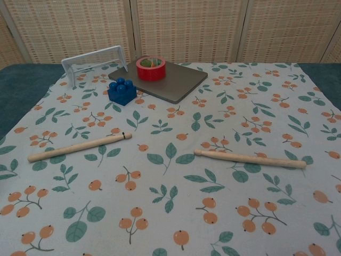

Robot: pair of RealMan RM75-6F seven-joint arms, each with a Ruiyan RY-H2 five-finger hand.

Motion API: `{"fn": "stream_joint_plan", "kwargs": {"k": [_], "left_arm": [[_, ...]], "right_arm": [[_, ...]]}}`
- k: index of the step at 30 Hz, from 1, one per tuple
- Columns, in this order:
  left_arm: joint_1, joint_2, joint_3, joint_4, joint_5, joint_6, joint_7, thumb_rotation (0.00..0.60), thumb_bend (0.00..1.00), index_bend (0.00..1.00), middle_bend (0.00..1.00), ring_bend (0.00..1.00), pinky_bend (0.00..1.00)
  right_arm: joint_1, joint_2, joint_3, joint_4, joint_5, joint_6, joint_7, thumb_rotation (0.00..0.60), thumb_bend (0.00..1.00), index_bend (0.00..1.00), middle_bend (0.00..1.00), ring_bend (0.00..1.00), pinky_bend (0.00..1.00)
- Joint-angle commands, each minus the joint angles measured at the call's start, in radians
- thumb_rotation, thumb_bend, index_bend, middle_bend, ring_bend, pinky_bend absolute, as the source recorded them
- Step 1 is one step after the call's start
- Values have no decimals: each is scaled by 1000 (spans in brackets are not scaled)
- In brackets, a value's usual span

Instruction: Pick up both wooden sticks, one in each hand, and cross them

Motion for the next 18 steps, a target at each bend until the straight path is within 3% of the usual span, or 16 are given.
{"fn": "stream_joint_plan", "kwargs": {"k": [1, 10, 18], "left_arm": [[-94, -151, -54, 60, -36, -116, 106, 600, 392, 212, 272, 110, 156], [-197, -378, -93, 198, -79, -234, 284, 600, 366, 218, 302, 133, 116], [-258, -471, -134, 293, -169, -313, 362, 600, 364, 232, 301, 141, 115]], "right_arm": [[35, -27, 43, -47, 21, -21, -88, 600, 322, 0, 0, 0, 0], [93, -37, 79, -88, 92, -104, -150, 600, 322, 0, 0, 0, 0], [121, -36, 91, -59, 154, -148, -149, 600, 321, 0, 0, 0, 0]]}}
